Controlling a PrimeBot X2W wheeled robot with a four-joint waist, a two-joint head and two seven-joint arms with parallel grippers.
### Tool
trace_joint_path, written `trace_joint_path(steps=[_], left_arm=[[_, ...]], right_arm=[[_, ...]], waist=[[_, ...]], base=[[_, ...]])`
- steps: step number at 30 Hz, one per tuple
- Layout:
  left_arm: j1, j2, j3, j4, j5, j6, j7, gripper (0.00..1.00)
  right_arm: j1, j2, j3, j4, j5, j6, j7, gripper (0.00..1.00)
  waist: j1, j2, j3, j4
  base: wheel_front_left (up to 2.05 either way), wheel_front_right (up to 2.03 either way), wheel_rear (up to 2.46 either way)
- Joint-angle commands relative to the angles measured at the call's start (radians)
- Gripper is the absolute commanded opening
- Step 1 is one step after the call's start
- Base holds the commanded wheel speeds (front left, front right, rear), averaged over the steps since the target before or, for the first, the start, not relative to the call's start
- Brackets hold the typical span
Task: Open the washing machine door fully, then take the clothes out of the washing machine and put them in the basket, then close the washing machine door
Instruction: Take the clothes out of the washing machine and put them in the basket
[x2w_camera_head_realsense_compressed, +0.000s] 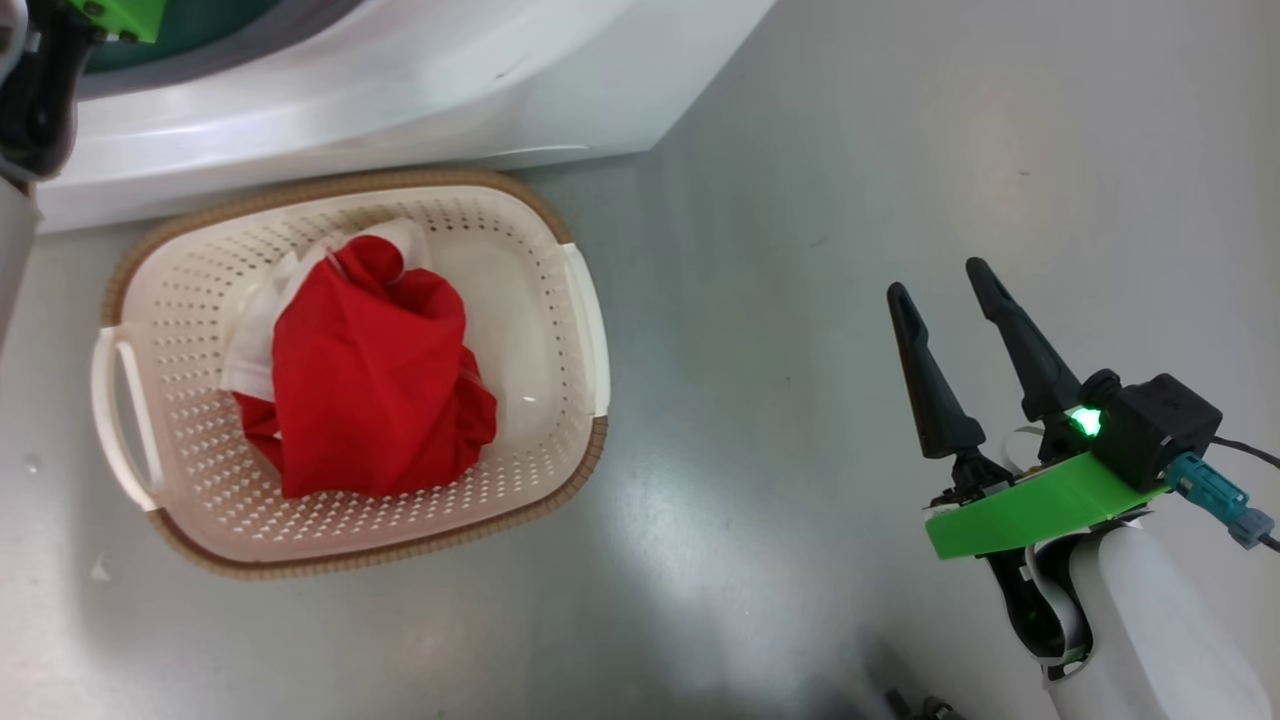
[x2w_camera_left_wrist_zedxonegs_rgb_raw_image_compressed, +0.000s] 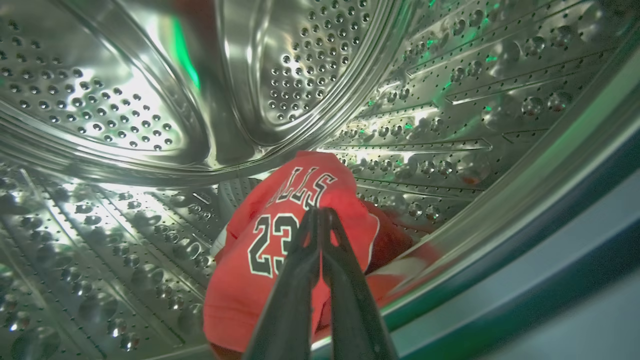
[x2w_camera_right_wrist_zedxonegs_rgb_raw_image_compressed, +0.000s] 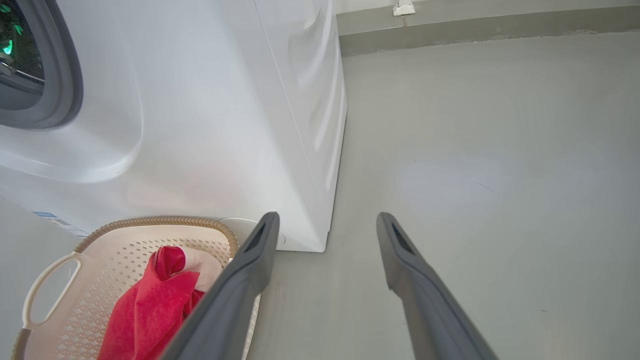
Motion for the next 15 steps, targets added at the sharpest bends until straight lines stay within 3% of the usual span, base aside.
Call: trace_joint_path(steps=[1, 15], left_arm=[[0.01, 0.032, 0.049, -0.024, 0.02, -0.005, -0.008, 0.0], [0.237, -0.031, 0.363, -0.185, 0.193, -0.005, -0.008, 0.0]], right_arm=[[0.01, -0.008, 0.016, -0.022, -0.005, 0.005, -0.006, 1.0], [0.031, -0.034, -0.016, -0.023, -0.016, 0.005, -0.006, 1.0]], waist=[[0.0, -0.0001, -0.007, 0.01], [0.0, -0.0001, -0.062, 0.082]], base=[[0.0, 0.0, 0.0], [0.0, 0.0, 0.0]])
